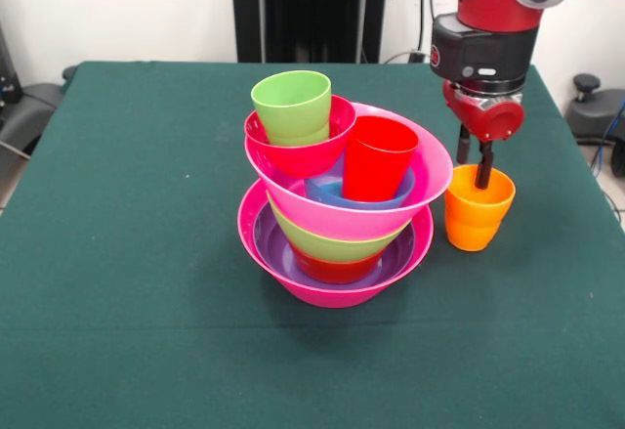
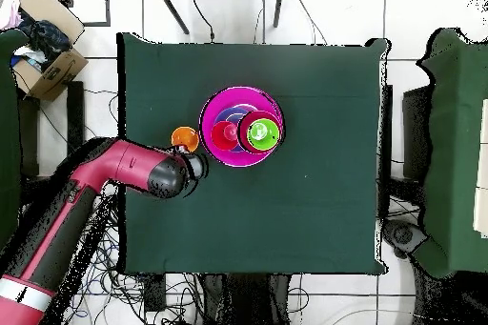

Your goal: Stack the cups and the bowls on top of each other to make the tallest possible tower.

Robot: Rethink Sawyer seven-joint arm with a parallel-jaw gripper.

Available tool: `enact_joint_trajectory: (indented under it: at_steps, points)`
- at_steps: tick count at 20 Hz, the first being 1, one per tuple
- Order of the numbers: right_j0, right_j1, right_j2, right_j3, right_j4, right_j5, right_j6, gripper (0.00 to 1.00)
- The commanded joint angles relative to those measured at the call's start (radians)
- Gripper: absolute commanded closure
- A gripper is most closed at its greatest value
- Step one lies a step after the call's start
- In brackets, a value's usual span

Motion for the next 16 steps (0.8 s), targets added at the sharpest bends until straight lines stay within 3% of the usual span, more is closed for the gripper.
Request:
enact_joint_trajectory:
  at_steps: [1,16]
  points:
    - [-0.046,0.001,0.211,-0.004,0.059,0.086,-0.280,0.00]
    - [-0.045,0.002,0.223,-0.020,0.049,0.096,-0.264,0.00]
